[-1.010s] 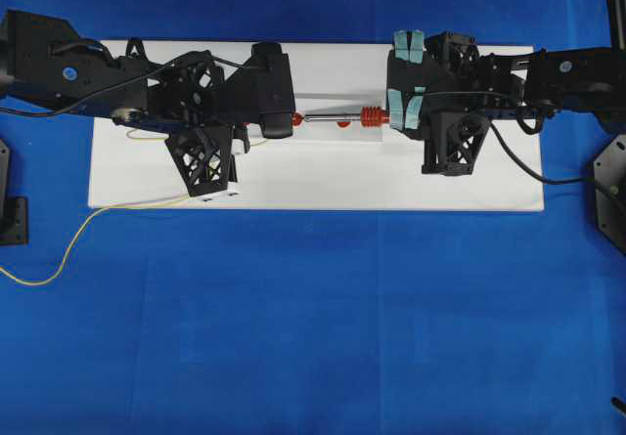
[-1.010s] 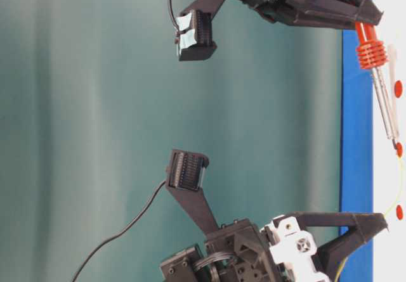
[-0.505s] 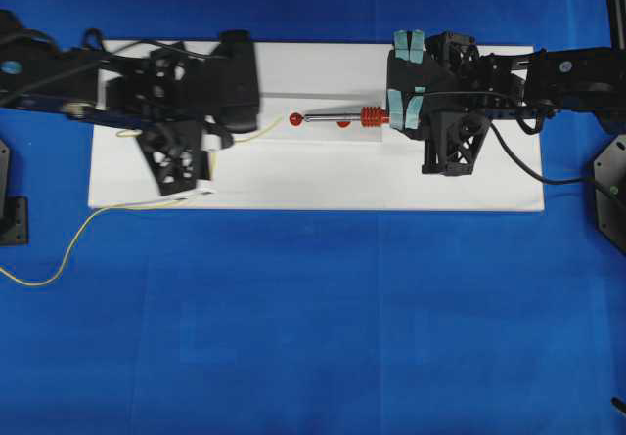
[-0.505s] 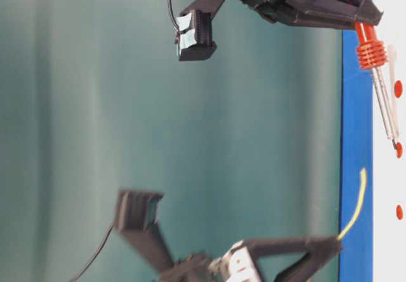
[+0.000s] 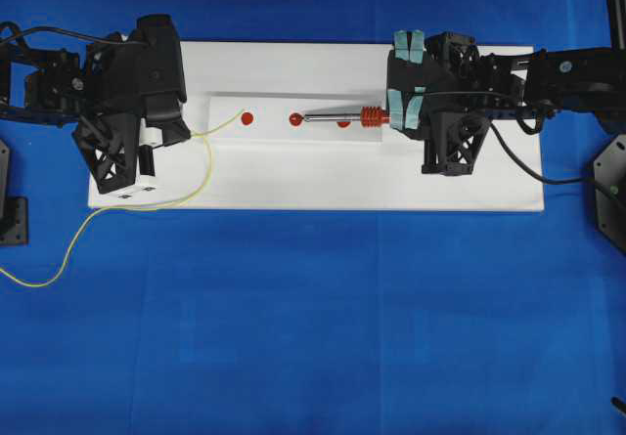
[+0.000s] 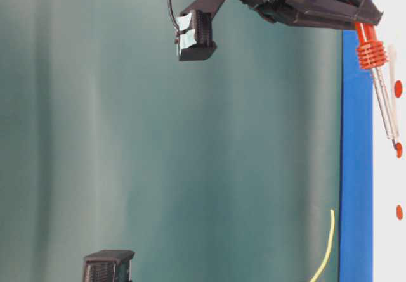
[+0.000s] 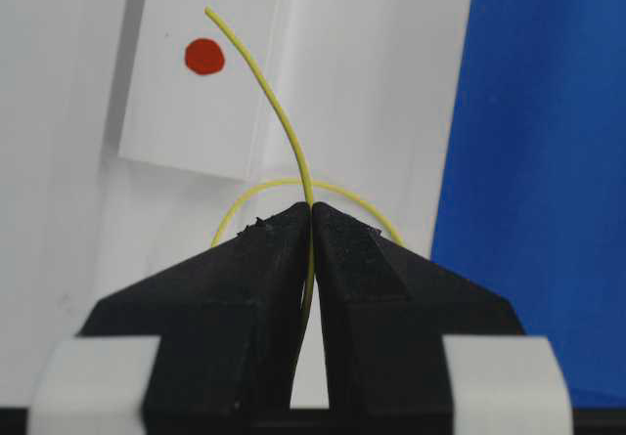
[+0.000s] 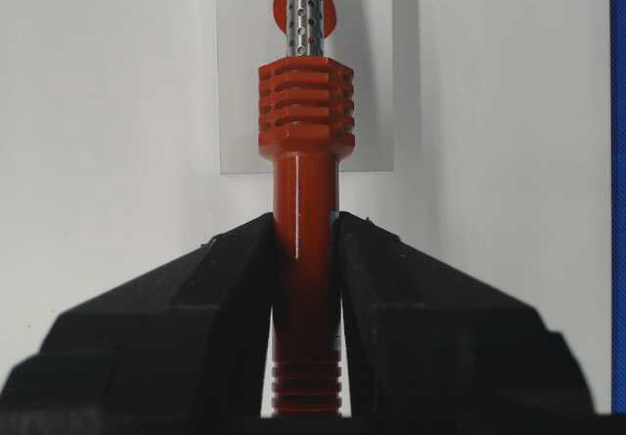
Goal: Touch the tip of the soldering iron to the tip of the solder at the mark.
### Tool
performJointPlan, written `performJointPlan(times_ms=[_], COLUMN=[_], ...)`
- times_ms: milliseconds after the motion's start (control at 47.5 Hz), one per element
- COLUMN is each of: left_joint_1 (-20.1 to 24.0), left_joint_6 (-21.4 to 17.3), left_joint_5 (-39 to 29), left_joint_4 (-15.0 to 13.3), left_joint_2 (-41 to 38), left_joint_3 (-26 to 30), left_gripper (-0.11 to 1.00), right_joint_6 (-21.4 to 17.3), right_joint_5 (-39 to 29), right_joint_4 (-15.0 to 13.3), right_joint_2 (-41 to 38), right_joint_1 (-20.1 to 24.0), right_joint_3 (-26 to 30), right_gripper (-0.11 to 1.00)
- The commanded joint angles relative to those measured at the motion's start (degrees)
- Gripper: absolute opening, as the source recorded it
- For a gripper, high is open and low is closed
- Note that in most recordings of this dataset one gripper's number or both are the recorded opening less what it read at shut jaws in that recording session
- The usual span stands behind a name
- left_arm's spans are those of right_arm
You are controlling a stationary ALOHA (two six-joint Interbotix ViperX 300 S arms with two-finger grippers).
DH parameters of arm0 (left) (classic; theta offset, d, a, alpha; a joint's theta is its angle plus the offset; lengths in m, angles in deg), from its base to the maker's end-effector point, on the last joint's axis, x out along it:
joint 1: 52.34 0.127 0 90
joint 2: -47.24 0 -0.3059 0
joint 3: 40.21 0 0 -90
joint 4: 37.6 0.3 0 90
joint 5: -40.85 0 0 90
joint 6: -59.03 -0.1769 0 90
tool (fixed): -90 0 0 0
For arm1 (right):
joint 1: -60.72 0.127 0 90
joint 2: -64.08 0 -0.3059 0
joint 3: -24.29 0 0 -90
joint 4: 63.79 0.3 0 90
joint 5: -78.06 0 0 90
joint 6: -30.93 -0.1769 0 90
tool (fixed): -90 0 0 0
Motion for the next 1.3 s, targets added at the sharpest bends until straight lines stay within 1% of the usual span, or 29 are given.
performJointPlan(times_ms=[0, 126, 273, 526, 610, 757, 905, 1283], left_joint_1=[0.1, 0.2, 0.2, 0.2, 0.2, 0.2, -0.3, -1.0], left_joint_6=[-0.2, -0.1, 0.0, 0.1, 0.1, 0.3, 0.4, -0.6], left_joint_5=[0.6, 0.7, 0.7, 0.7, 0.7, 1.7, 2.8, 2.6], left_joint_4=[0.1, 0.1, 0.1, 0.1, 0.1, 0.1, 0.1, 0.1], left_joint_2=[0.7, 0.8, 0.9, 1.2, 1.1, 0.0, -2.6, -17.1], left_joint_3=[0.8, 0.8, 0.7, 0.4, 0.4, 1.3, 4.0, 16.9], left_gripper=[0.01, 0.01, 0.01, 0.01, 0.01, 0.01, 0.01, 0.01], right_joint_6=[0.0, 0.4, 0.4, -0.1, -0.2, -0.4, -0.4, -0.4], right_joint_5=[0.1, -0.9, -3.7, -6.2, -6.5, -7.1, -8.7, -9.8], right_joint_4=[-0.2, -0.3, -0.7, -0.8, -0.7, -0.7, -0.9, -0.9], right_joint_2=[1.9, 6.0, 12.3, 23.7, 26.6, 28.1, 28.7, 28.9], right_joint_1=[-0.1, -0.1, -0.1, -0.1, -0.1, -0.1, -0.3, -2.5], right_joint_3=[1.4, 1.0, -0.6, -7.2, -9.0, -9.6, -9.8, -11.6], right_gripper=[0.06, 0.06, 0.06, 0.06, 0.06, 0.06, 0.06, 0.06])
